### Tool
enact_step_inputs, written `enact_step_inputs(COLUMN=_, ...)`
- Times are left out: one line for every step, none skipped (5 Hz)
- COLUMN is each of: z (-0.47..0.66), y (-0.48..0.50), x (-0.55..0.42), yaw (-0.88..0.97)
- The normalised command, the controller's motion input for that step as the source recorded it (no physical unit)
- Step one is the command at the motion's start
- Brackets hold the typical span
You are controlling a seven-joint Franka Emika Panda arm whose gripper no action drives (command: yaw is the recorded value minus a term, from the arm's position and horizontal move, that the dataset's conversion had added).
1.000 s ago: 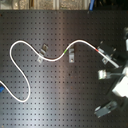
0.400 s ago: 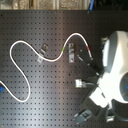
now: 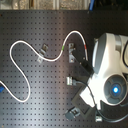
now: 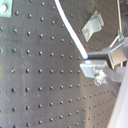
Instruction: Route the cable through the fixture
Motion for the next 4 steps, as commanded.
enact_step_inputs(z=0.14, y=-0.390, x=-0.050, yaw=-0.43)
enact_step_inputs(z=0.05, y=-0.498, x=0.113, yaw=-0.62)
enact_step_inputs(z=0.01, y=-0.504, x=0.133, yaw=-0.60)
enact_step_inputs(z=0.00, y=-0.599, x=0.146, yaw=-0.47)
